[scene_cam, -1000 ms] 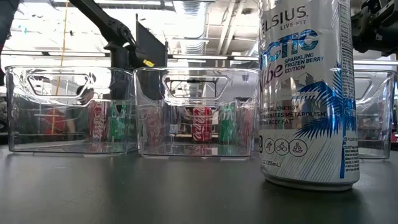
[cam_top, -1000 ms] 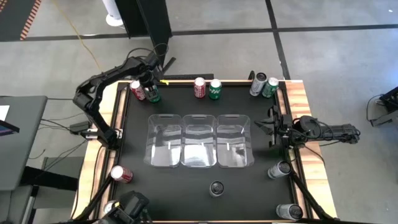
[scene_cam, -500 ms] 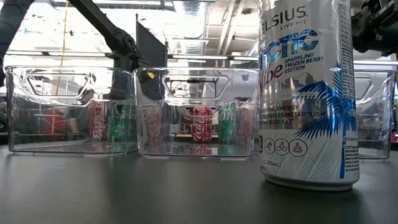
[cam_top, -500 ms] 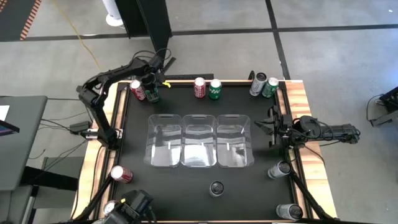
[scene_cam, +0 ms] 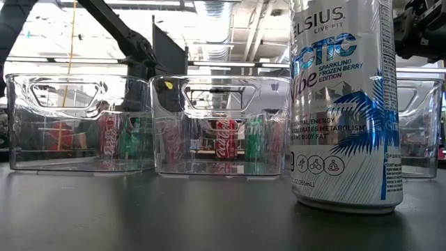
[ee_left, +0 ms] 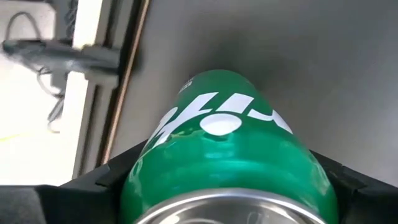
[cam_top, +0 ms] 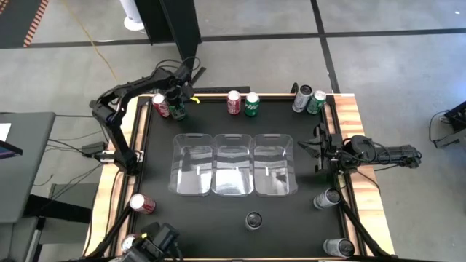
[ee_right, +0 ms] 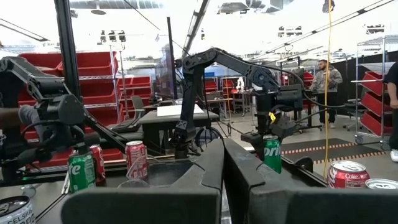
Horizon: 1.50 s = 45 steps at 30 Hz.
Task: Sort soda cans
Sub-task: Put the top left green soda can into the left transparent bin
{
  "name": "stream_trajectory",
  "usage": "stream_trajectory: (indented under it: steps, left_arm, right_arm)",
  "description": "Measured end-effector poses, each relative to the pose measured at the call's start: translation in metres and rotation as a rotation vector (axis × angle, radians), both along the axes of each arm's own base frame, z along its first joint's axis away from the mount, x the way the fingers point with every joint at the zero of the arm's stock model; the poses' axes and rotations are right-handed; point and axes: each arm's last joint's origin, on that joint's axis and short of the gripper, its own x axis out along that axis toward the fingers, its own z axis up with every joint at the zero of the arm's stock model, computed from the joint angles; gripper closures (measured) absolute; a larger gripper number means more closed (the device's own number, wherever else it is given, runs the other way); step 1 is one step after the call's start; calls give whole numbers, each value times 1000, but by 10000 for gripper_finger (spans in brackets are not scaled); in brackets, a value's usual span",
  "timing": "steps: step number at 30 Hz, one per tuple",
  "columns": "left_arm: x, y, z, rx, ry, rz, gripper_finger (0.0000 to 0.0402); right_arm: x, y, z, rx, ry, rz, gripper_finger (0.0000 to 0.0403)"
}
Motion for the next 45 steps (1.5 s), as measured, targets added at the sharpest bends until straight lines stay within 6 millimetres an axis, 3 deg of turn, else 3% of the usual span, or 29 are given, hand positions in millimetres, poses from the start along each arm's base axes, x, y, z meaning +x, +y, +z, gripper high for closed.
stream_trajectory:
  steps: [8,15,23,27,37,45]
  left_arm:
    - [-4,-12,21,2,-1,12,101]
    - [2,-34,61,75,-63,-28,101]
    - [8,-89,127,158,-176,-82,101]
    - [13,-126,147,168,-236,-134,101]
    - [34,-205,149,42,-243,-234,101]
    - [49,-234,134,-25,-145,-181,101]
  right_arm:
    - [0,0,0,-3,0,-1,374]
    - [0,0,0,-2,0,-1,374]
    - [0,0,0,-2,0,-1,374]
    - [0,0,0,-2,0,-1,374]
    - [0,0,0,-2,0,0,374]
    - [0,0,0,-2,0,0,374]
